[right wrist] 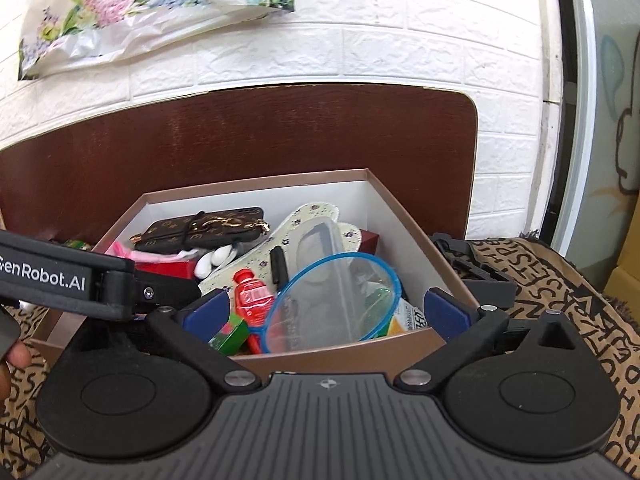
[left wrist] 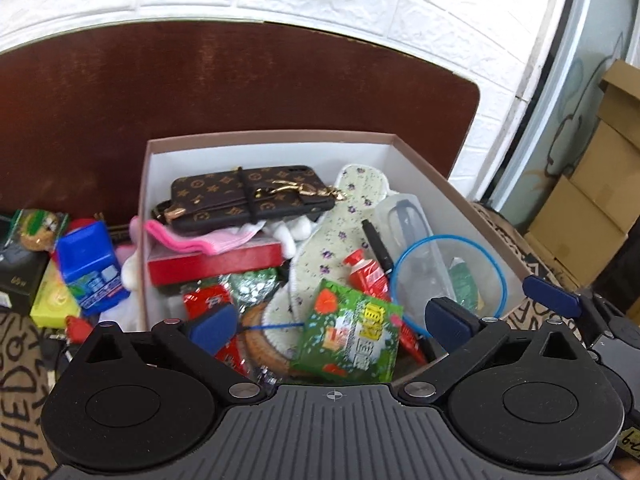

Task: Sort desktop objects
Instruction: 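Withdraw both grippers from the brown box back over the table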

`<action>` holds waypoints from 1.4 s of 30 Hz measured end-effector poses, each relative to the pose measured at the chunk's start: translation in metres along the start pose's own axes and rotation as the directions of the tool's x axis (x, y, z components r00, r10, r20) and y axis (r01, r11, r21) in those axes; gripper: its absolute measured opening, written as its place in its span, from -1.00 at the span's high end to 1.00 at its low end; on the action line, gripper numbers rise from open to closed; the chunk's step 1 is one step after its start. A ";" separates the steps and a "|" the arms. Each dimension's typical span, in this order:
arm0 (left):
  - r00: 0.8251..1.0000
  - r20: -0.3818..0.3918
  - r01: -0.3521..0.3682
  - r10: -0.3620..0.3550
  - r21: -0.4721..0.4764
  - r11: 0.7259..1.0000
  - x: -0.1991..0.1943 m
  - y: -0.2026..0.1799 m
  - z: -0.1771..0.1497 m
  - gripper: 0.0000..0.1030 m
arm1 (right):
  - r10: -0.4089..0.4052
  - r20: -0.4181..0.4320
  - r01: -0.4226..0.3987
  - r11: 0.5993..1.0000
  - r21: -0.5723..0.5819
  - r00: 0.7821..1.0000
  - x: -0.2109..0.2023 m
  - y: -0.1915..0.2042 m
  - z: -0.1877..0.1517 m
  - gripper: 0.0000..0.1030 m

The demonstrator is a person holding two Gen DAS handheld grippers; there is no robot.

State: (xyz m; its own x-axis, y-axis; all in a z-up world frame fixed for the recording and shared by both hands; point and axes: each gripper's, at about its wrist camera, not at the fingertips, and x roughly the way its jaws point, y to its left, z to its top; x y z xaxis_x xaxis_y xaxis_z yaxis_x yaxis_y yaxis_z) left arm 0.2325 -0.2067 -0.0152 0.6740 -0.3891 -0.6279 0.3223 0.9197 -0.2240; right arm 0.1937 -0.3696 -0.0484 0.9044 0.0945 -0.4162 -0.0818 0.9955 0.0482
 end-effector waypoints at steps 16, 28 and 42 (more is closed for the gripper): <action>0.993 0.070 -0.104 0.097 0.094 0.990 -0.038 -0.007 -0.021 -1.00 | -0.005 -0.038 0.008 0.999 0.054 0.999 -0.026 0.010 -0.012 -0.99; 0.984 0.091 -0.156 0.152 0.040 0.987 -0.070 0.011 -0.039 -1.00 | 0.011 -0.040 -0.008 0.997 0.073 0.999 -0.048 0.034 -0.018 -0.99; 0.963 0.106 -0.251 0.247 0.026 0.968 -0.119 0.048 -0.072 -1.00 | 0.088 -0.060 -0.083 0.994 0.068 0.994 -0.072 0.087 -0.039 -0.99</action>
State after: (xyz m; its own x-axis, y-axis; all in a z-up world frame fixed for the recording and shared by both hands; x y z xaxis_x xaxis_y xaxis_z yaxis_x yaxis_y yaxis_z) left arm 0.1200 -0.1122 -0.0055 0.7993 -0.1532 -0.5810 0.1603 0.9863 -0.0395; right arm 0.1057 -0.2896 -0.0494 0.8672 0.1816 -0.4637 -0.1281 0.9811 0.1447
